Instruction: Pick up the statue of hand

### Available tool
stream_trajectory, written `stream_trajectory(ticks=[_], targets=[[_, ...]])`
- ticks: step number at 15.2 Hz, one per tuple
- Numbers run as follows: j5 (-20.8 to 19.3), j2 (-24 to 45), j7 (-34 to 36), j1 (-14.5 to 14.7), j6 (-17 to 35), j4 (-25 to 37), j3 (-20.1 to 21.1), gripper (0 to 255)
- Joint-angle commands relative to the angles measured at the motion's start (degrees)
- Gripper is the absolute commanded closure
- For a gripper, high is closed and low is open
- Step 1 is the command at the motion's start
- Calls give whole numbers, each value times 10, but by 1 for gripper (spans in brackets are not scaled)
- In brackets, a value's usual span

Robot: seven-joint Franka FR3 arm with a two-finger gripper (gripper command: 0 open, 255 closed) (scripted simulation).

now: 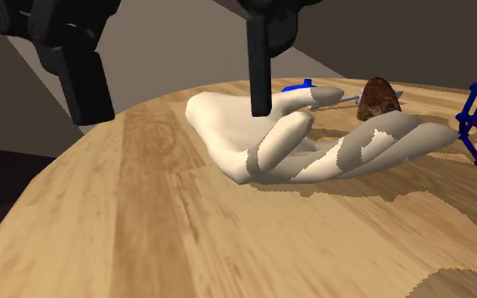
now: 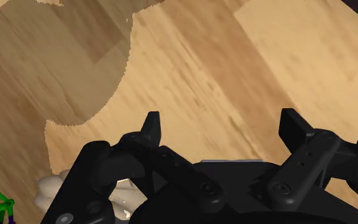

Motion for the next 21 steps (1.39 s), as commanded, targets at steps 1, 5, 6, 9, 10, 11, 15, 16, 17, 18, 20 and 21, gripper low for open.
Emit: stream_trajectory(ticks=[1,5,6,9,10,11,15,16,17,18,20,21], targets=[[-16,36,-61,7,14,29,-22,0],[-32,112,-171,24,44,92,-58,0],[-33,132,-198,28,51,110,-66,0],[-31,193,-280,39,70,165,-86,0],[-28,214,-307,42,75,184,-91,0],[-25,235,-334,45,80,204,-96,0],[-4,320,-442,51,94,290,-109,0],[3,341,-468,51,96,313,-111,0],[10,362,-493,51,97,336,-111,0],[17,384,-519,51,97,360,-111,0],[31,427,-568,48,96,410,-109,0],[32,432,-574,47,96,416,-108,0]])
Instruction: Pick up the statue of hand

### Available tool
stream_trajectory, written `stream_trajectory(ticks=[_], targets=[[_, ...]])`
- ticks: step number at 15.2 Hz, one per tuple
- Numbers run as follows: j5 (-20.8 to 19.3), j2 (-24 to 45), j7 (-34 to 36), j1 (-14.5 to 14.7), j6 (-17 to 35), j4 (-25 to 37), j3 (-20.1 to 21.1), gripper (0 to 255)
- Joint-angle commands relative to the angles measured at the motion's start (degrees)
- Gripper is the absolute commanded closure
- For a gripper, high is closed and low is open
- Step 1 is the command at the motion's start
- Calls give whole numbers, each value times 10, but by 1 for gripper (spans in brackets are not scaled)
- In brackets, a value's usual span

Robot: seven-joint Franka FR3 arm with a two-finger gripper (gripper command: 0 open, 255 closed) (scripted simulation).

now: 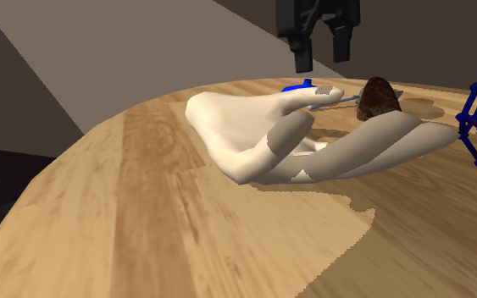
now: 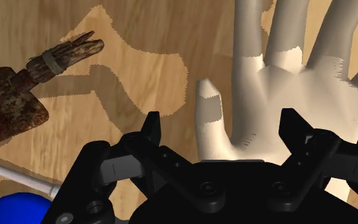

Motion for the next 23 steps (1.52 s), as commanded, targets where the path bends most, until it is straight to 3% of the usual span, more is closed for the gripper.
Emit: stream_trajectory(ticks=[1,9,10,19,23], targets=[[5,14,-15,-1,6,10,1,0],[3,15,-6,-1,55,-40,2,0],[2,14,-7,-1,55,-40,1,255],[3,15,-6,-1,55,-40,2,255],[4,14,-11,-1,26,-10,2,255]])
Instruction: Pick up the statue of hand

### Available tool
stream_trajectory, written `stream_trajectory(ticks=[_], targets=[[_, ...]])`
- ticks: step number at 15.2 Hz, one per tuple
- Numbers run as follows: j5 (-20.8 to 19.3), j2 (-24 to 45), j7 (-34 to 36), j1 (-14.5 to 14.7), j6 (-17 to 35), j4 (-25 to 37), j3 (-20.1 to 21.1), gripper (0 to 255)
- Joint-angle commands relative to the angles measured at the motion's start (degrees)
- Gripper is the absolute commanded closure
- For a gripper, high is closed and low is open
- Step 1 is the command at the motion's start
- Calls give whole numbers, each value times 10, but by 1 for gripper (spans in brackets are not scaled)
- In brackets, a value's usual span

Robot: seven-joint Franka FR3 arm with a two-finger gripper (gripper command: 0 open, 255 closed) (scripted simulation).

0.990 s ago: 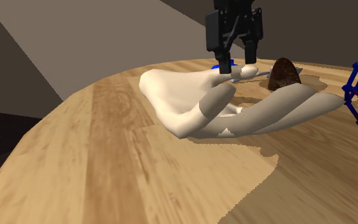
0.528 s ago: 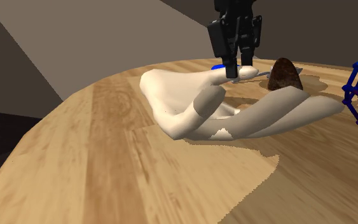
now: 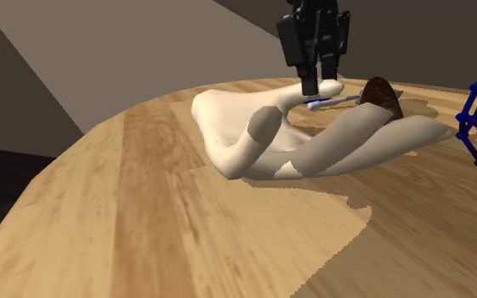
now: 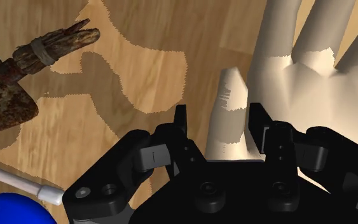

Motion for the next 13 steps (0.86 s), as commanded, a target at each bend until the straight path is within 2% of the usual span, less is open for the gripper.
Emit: stream_trajectory(ticks=[1,11,13], targets=[[1,1,-3,0,-14,16,0,255],[6,10,-20,-2,-92,105,-1,255],[6,10,-20,-2,-93,106,-1,255]])
